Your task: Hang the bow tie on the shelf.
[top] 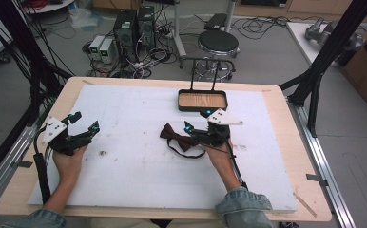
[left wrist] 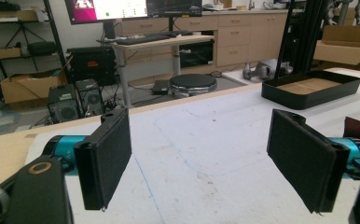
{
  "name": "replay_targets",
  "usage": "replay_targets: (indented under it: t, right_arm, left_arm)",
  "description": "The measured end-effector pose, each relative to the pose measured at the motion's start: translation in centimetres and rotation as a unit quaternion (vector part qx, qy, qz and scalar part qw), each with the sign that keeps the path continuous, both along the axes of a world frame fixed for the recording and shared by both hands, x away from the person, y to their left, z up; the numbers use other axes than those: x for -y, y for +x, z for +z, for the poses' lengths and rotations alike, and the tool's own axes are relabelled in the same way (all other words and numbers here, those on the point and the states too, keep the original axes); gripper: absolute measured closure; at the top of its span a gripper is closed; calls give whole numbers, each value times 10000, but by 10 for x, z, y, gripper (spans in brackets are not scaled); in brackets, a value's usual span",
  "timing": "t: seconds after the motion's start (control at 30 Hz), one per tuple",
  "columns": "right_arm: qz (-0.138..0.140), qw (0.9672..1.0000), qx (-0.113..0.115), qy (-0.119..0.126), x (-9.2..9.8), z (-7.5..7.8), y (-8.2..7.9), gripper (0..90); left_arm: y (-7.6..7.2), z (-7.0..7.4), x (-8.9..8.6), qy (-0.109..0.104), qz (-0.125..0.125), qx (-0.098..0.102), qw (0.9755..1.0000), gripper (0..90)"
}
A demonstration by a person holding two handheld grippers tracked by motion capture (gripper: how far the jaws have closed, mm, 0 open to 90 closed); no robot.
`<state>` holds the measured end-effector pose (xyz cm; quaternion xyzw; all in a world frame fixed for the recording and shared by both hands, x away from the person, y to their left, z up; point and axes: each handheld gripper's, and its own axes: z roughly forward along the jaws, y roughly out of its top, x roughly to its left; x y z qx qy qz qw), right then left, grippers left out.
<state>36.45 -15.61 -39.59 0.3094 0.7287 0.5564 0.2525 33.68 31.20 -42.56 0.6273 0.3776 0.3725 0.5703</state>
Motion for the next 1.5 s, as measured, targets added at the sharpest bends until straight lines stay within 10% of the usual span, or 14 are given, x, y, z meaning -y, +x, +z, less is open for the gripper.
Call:
replay_targets:
  t: [0.33,0.87,1.33,1.5]
  right_arm:
    - [350,9969,-267,-650,-33,-23,10,412]
    - [715,9800,-286,-1833,-62,-44,9,589]
    - [703,9723,-521,-2167,-66,-50,12,706]
    - [616,9744,-576,-2083,-64,-49,13,758]
  left_arm:
    - [1,-1,0,-19,2,-29,10000,221]
    - [2,-2,2,-14,-51,-58,10000,226]
    - [2,-2,2,-5,-59,-65,10000,230]
    - [2,-2,2,-19,-59,-75,10000,230]
